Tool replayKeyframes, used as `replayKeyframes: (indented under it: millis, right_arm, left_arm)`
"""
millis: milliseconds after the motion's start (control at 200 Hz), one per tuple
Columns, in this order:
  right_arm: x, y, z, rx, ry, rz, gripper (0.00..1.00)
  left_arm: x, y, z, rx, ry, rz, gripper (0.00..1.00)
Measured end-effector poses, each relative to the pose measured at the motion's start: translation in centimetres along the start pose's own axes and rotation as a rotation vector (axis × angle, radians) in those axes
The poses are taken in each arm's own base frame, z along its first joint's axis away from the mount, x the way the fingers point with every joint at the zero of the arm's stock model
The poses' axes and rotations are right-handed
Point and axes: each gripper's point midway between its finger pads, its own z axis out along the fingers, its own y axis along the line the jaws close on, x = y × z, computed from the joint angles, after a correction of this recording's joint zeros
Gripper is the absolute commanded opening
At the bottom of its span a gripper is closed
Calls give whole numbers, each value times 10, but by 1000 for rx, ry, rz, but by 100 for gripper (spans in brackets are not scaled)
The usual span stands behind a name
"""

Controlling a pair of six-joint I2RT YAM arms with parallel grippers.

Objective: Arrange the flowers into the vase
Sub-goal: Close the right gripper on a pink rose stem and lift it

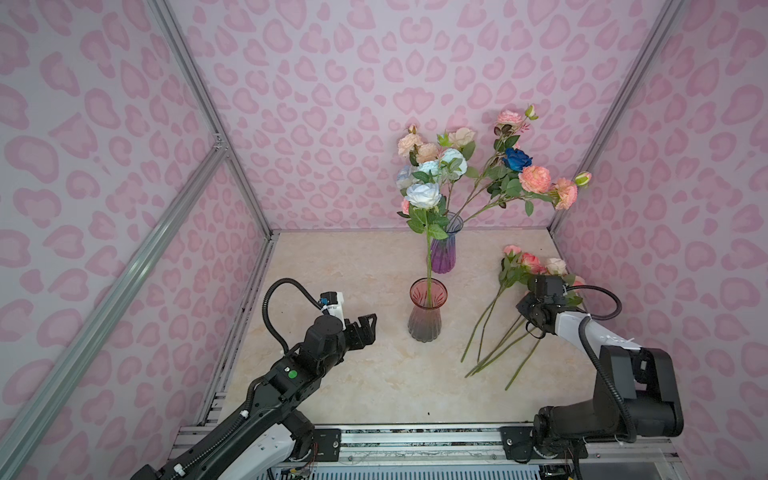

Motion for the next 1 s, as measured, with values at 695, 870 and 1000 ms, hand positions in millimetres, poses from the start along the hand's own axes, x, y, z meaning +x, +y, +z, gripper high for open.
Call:
replayKeyframes:
  millis: [695, 870, 1000]
  right_arm:
    - [-10, 72, -67, -229, -85, -114, 0]
    - [-21, 90, -133, -364, -202, -123, 0]
    - [-13, 102, -181, -479, -266, -151, 0]
  left_arm:
    - [-6, -10, 2, 22, 3, 10, 89]
    - [-13, -13, -5, 41, -24, 5, 89]
    - [-19, -14, -12, 43, -48, 3, 89]
